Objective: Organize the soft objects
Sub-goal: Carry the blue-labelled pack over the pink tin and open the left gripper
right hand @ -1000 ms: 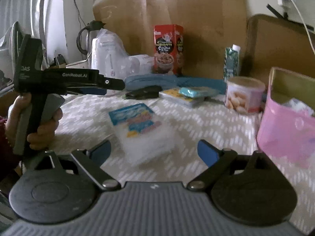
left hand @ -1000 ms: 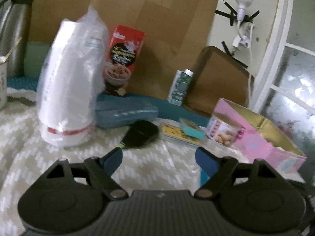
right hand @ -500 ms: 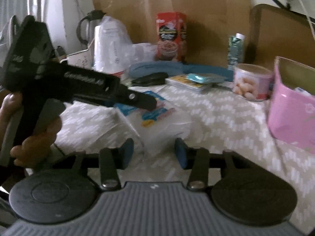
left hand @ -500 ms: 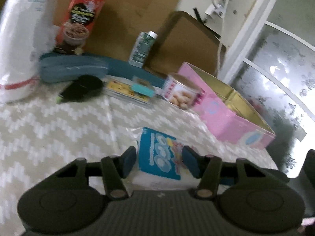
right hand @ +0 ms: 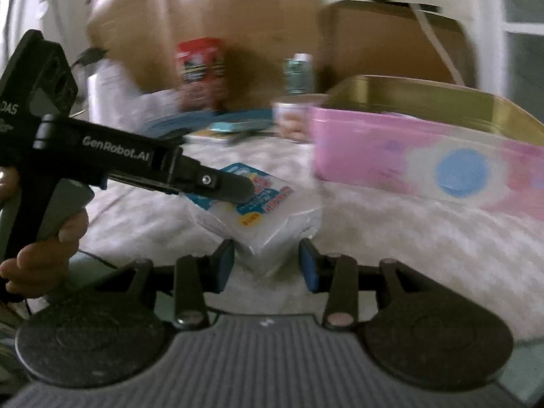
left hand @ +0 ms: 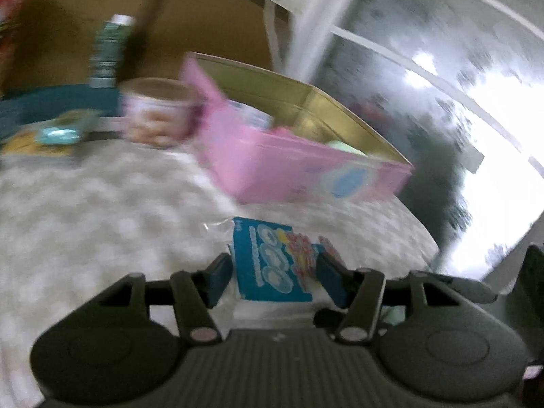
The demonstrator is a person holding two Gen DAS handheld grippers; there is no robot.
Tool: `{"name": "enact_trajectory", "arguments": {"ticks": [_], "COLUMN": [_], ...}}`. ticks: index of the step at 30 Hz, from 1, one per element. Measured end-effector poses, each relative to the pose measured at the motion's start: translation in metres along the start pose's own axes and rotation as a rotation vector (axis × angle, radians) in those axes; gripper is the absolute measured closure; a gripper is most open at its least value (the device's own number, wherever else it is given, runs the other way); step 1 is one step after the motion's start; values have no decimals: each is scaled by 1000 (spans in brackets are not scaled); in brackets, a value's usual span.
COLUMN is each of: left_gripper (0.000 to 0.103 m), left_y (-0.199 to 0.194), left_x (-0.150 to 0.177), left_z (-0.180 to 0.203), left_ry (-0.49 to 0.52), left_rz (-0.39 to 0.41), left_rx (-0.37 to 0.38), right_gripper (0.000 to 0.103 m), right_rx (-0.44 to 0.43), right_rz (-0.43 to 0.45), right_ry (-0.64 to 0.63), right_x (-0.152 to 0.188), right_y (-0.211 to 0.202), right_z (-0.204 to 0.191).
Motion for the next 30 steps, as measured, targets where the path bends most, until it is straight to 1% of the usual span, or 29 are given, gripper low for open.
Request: {"name": "enact_trajectory", "arguments": {"ticks": [5, 8, 10, 11, 13, 15, 17, 19, 20, 22, 24, 26, 29, 30], "left_gripper": [45, 44, 39, 39, 38, 38, 41, 41, 41, 42, 41, 38, 29, 19], "left_y": [44, 66, 78, 84, 89, 92, 90, 79, 73, 57, 49, 49, 63, 72], "left_x": [2, 4, 5, 6, 8, 9, 9, 3, -1, -14, -29, -45, -70, -78], "left_z": [51, 75, 88, 92, 98, 100, 102, 107, 111, 120, 127, 134, 142, 143], "left_ry": [120, 154, 178, 189, 203, 203, 207, 227, 245, 287, 302, 311, 331, 329], "left_rz": [-65, -113, -135, -143, -151, -157, -156, -113, -84, -13, 38, 77, 134, 146], "left_rx": [38, 72, 81, 81, 83, 90, 89, 86, 92, 110, 121, 109, 64, 40], "right_gripper": [58, 57, 56, 56, 48, 47, 47, 52, 52, 53, 53, 53, 53, 53], "right_rx": [112, 185, 241, 261, 284, 289, 293, 316, 315, 313, 328, 349, 385, 391], "right_rz": [-1, 2, 9, 12, 21, 26, 40, 56, 79, 155, 233, 283, 308, 314], "right_ry": [83, 120, 137, 144, 153, 153, 138, 103, 95, 89, 69, 43, 15, 11], "right_x": [20, 31, 38, 41, 46, 53, 57, 56, 54, 45, 32, 17, -8, -16], "right_y": [-21, -34, -43, -46, -52, -53, -52, -53, -55, -63, -73, -74, -64, -57], "right_z": [41, 61, 74, 78, 85, 89, 87, 83, 83, 85, 87, 94, 104, 109]}}
Point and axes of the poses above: each gripper's, at about its wrist camera, not at the fingertips, and y roughly the way its jaws point, z to its right, x to its underside, the point moved 4 cm from there along y, roughly the way its jaws point, and after that the axes turned 11 degrees about -y, right-handed, at the moved point
